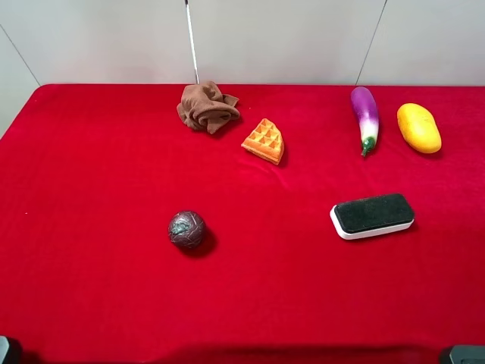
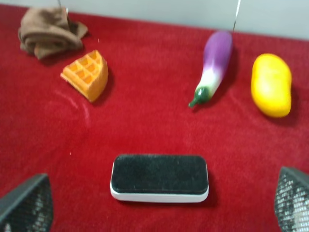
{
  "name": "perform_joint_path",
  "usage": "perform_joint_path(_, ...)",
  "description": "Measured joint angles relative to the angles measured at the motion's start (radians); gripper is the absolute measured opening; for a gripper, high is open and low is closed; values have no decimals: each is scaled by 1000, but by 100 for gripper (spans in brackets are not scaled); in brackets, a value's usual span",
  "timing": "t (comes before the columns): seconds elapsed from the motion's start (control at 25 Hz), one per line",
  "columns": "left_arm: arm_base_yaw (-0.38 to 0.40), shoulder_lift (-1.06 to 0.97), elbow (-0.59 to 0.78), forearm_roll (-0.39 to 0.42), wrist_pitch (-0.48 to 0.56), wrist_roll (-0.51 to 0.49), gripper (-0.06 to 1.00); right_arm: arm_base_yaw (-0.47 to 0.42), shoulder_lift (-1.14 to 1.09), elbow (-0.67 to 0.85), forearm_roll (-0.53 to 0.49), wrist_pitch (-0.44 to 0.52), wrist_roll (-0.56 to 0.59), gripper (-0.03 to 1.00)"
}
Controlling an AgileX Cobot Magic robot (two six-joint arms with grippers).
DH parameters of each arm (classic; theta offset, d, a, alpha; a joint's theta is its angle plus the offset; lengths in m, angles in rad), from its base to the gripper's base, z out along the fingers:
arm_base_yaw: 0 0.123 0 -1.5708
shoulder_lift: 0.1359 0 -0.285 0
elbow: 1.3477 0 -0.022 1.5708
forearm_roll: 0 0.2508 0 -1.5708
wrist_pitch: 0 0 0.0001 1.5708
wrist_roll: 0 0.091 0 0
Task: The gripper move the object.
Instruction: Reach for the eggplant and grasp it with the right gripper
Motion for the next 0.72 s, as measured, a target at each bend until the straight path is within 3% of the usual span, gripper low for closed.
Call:
perform_joint_path(0.32,0,0,0,0,0,0,98,0,138,-11,13,-55,0,69)
perform_joint_path(0.72,0,0,0,0,0,0,98,0,365,-124,15,-57,-2,69)
